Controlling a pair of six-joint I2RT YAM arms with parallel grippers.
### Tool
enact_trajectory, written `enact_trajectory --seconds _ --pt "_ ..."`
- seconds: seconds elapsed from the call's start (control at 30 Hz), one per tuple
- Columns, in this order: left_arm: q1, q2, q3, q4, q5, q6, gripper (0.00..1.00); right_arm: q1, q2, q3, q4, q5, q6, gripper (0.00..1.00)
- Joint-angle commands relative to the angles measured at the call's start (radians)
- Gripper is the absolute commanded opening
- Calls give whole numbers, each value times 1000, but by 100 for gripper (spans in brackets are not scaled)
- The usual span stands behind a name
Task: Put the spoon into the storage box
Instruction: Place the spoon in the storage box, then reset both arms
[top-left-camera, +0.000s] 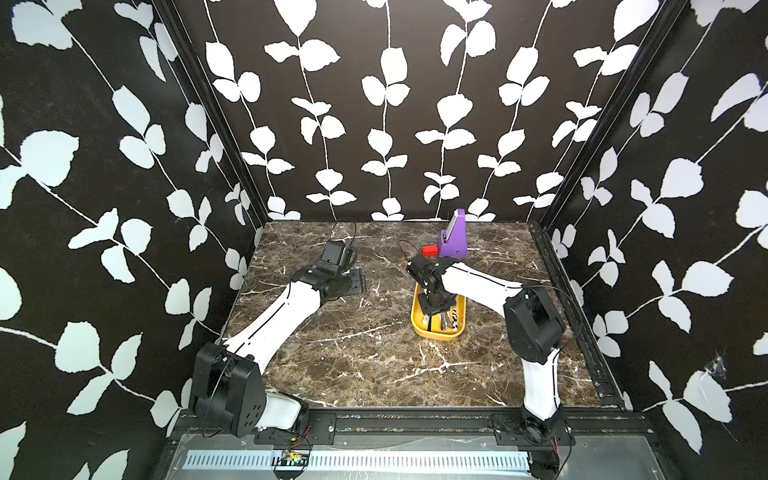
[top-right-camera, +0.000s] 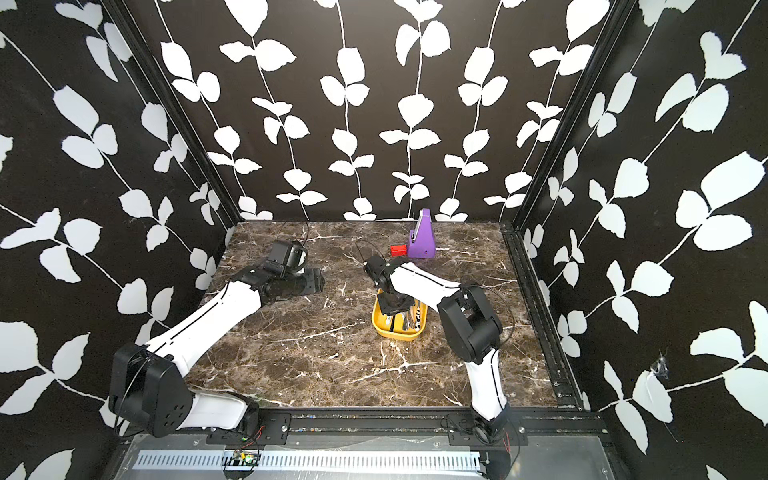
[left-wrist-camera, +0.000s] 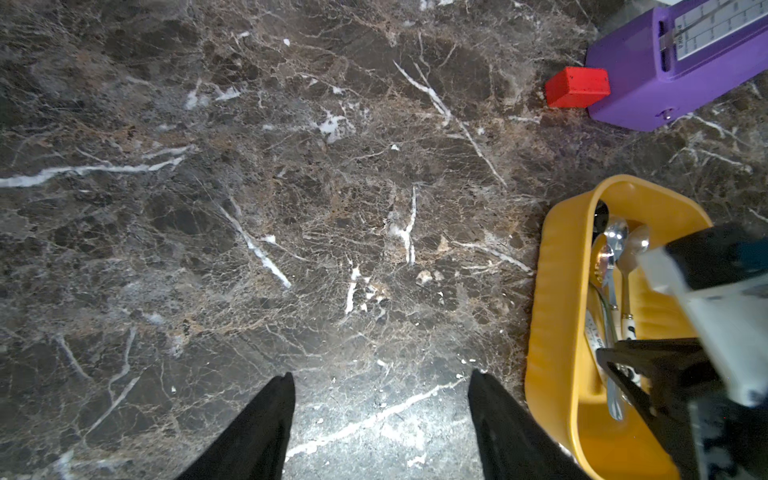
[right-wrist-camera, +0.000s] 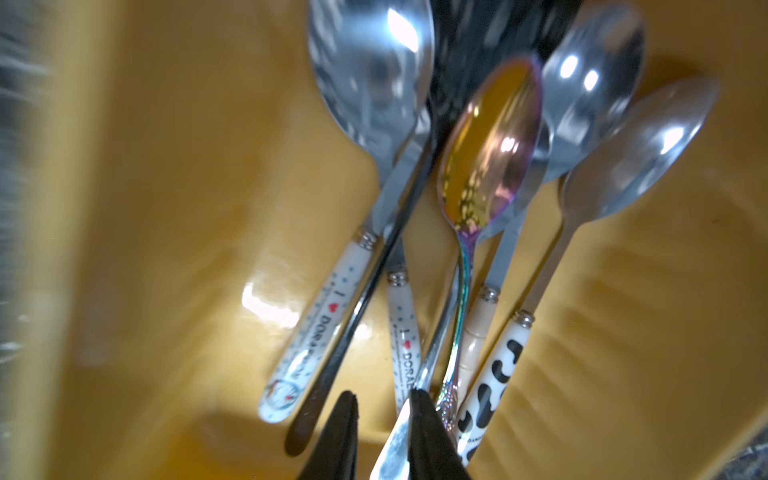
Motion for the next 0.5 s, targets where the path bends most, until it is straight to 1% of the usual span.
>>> enact_trajectory --seconds 0.0,0.13,0.23,0.37,0.47 --pt "2 -56 13 -5 -53 43 73 -13 -129 -14 96 -6 -35 28" --pt "2 -104 17 9 -118 79 74 -64 -242 -69 188 -6 -48 31" --pt "2 -158 -16 69 -185 105 75 -118 -348 -147 295 -11 -56 34" --pt "1 -242 -113 191 -293 152 75 -192 -480 -274 419 4 -89 38" --pt "1 -289 -226 317 -397 227 75 -236 -569 -407 538 77 -147 46"
